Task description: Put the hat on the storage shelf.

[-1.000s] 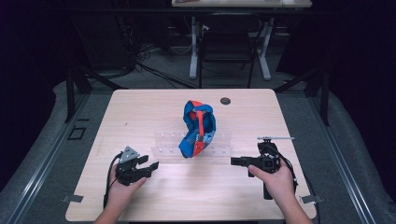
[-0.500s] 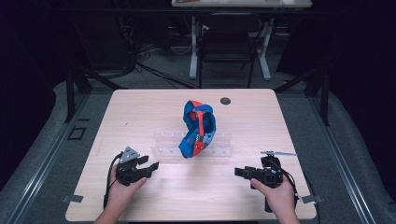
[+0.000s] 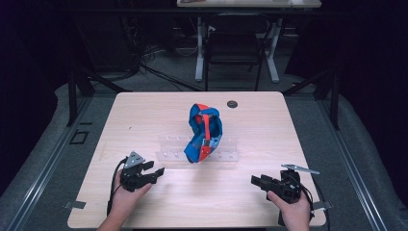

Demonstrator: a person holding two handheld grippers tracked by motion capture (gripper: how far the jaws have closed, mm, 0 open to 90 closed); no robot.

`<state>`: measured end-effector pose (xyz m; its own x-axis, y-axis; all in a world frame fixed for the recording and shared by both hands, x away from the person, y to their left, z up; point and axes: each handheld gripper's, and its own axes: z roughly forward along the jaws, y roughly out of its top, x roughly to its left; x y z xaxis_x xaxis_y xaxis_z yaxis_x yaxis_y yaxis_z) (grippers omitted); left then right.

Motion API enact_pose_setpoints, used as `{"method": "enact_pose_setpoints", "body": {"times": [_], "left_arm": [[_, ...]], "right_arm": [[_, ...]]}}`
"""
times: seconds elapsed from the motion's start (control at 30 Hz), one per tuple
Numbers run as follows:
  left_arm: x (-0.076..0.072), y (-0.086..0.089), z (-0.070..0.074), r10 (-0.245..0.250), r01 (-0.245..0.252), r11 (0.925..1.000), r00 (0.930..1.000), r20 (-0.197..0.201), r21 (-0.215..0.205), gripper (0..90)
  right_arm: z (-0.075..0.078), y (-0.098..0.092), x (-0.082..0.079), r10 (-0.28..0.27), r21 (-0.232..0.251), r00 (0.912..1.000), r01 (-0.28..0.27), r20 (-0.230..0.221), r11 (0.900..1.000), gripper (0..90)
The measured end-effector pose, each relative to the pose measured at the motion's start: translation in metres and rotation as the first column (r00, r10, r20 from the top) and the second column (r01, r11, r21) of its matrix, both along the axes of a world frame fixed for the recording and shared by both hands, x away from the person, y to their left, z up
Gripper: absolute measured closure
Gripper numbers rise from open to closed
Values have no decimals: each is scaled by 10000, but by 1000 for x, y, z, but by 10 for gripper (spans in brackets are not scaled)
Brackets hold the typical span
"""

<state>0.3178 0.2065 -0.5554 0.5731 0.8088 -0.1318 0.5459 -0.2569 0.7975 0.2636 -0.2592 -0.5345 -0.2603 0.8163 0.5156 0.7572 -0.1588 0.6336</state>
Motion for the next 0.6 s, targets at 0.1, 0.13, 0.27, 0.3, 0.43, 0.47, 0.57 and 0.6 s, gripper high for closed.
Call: {"method": "enact_pose_setpoints", "body": {"times": [0.1, 0.13, 0.27, 0.3, 0.43, 0.47, 0.57, 0.6], "left_arm": [[-1, -1, 0, -99, 98, 9999, 9999, 69, 69, 457], [-1, -2, 0, -123, 122, 9999, 9999, 97, 110, 461], [-2, -6, 1, -291, 287, 9994, 9994, 177, 210, 465], [-2, -6, 1, -310, 306, 9994, 9993, 186, 190, 465], [-3, -10, 5, -423, 419, 9990, 9986, 318, 150, 465], [-3, -12, 6, -485, 484, 9988, 9982, 359, 49, 465], [-2, -23, 12, -806, 808, 9967, 9964, 279, -70, 465], [-2, -28, 15, -869, 873, 9962, 9954, 414, -75, 465]], "right_arm": [[-4, -1, -2, -50, 11, 10000, 50, 69, 10000, 489], [-5, -1, -2, -58, -118, 9999, 59, 120, 9999, 488], [-12, -5, 0, -191, -286, 9998, 191, 25, 9994, 481], [-13, -7, 0, -172, -273, 9998, 173, 40, 9995, 479], [-15, -11, 1, -182, -40, 9998, 181, -10, 9998, 459], [-15, -11, 1, -149, 5, 9999, 149, 21, 9999, 451], [-15, -10, 2, 31, 265, 9997, -37, 233, 9996, 418], [-14, -10, 2, 127, 277, 9995, -135, 304, 9995, 418]]}}
